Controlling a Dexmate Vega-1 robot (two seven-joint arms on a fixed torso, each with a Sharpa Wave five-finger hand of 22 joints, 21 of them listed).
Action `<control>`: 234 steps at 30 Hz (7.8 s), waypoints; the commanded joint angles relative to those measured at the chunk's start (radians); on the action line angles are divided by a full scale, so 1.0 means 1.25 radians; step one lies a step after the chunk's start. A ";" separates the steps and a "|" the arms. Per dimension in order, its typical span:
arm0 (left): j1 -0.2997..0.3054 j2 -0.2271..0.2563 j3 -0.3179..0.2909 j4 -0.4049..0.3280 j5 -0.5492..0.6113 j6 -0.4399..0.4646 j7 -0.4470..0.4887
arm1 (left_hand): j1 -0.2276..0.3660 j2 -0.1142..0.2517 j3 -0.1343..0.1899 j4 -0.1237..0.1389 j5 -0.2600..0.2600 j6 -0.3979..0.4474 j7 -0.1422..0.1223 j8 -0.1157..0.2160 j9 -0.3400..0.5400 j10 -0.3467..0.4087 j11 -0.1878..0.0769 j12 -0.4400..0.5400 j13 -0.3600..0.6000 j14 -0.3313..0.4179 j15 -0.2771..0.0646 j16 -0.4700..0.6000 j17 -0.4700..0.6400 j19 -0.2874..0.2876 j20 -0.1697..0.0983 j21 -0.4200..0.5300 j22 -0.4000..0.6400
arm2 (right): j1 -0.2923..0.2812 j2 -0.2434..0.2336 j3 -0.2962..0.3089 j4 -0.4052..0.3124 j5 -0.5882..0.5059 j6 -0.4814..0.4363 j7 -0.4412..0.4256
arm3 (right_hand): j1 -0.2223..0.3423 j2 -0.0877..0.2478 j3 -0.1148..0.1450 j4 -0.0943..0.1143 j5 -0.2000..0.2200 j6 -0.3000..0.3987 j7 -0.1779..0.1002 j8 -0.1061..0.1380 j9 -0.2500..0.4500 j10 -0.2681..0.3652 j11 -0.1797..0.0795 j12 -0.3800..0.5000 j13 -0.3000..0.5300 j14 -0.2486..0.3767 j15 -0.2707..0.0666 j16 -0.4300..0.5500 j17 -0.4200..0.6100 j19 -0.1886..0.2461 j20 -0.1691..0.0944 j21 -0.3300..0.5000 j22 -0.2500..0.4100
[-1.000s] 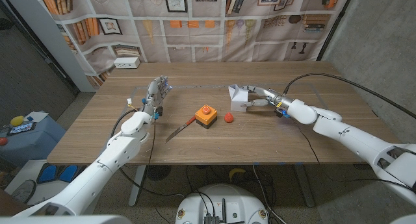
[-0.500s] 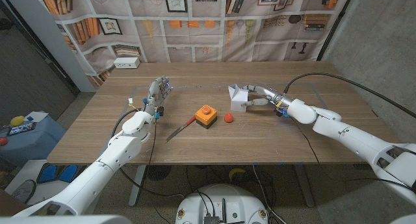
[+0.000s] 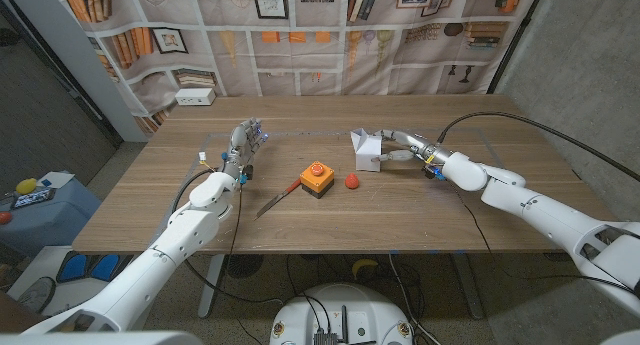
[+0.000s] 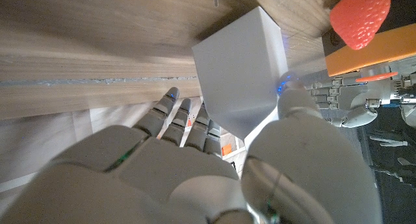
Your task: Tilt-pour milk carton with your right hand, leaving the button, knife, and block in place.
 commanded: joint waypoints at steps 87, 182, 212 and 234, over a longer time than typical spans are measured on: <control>0.002 0.000 0.001 0.004 -0.007 0.000 -0.008 | -0.003 0.058 0.006 0.000 0.005 0.021 -0.006 -0.001 0.003 0.010 0.002 -0.004 0.003 0.007 0.008 0.002 0.001 0.004 0.001 0.001 0.004 | 0.064 -0.239 0.066 -0.526 -0.228 -0.441 0.472 | 0.016 0.037 -0.009 0.007 -0.018 0.045 -0.015 0.025 -0.008 0.058 -0.012 -0.009 0.020 0.054 -0.054 0.037 0.010 0.077 0.004 0.004 0.006; 0.009 -0.036 0.015 0.045 -0.001 -0.043 -0.012 | -0.003 0.062 0.013 0.002 0.005 0.033 -0.005 -0.001 0.004 0.023 0.006 -0.003 0.003 0.018 0.010 0.003 0.002 0.012 0.007 0.002 0.005 | 0.296 -0.070 -0.141 -0.533 -0.830 -0.247 0.959 | 0.001 0.056 -0.029 0.015 -0.020 0.047 -0.031 0.028 -0.010 0.067 -0.023 -0.027 0.035 0.080 -0.081 0.054 0.015 0.070 0.033 -0.009 0.006; 0.008 -0.033 0.018 0.040 -0.003 -0.037 -0.017 | -0.003 0.062 0.015 0.003 0.005 0.034 -0.005 -0.002 0.004 0.024 0.007 -0.004 0.003 0.019 0.010 0.003 0.002 0.012 0.008 0.001 0.005 | 0.266 -0.081 -0.100 -0.549 -0.793 -0.272 0.934 | -0.006 0.059 -0.035 0.014 -0.021 0.049 -0.035 0.029 -0.010 0.069 -0.024 -0.030 0.039 0.081 -0.082 0.055 0.016 0.063 0.033 -0.010 0.006; 0.008 -0.040 0.020 0.047 -0.005 -0.040 -0.017 | -0.003 0.063 0.017 0.003 0.005 0.034 -0.005 -0.002 0.004 0.025 0.008 -0.004 0.003 0.020 0.012 0.003 0.002 0.013 0.009 0.001 0.005 | 0.237 -0.093 -0.033 -0.528 -0.621 -0.361 0.897 | -0.007 0.062 -0.037 0.012 -0.020 0.050 -0.037 0.030 -0.011 0.068 -0.022 -0.034 0.041 0.085 -0.084 0.057 0.017 0.063 0.034 -0.009 0.006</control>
